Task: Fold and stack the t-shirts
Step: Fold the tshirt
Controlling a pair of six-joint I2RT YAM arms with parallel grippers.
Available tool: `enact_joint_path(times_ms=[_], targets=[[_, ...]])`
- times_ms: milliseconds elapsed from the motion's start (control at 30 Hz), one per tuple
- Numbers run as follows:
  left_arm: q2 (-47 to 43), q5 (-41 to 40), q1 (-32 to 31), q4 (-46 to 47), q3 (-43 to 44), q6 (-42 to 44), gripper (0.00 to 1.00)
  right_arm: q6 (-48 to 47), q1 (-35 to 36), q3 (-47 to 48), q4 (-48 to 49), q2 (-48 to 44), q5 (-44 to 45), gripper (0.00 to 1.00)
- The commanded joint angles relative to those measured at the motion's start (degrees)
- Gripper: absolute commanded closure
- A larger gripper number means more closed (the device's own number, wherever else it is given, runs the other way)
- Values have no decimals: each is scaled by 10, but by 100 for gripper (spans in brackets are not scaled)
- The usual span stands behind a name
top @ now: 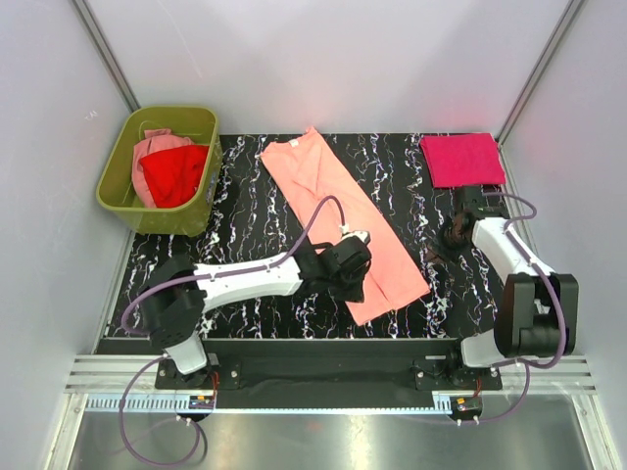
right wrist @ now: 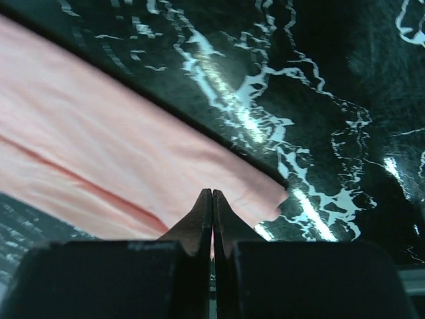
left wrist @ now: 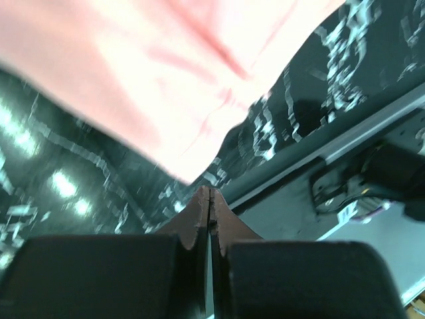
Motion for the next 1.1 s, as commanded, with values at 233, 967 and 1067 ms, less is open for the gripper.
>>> enact_joint_path(times_ms=[233,967,1067], targets=[[78,23,20,24,28,19,100,23,-2,-46,33,76,65,100],[113,-21,22,-22,25,20,100,21,46,-59,-15,3,71,100],[111,-19,22,-23,25,17,100,19,46,-71,-4,21,71,100]])
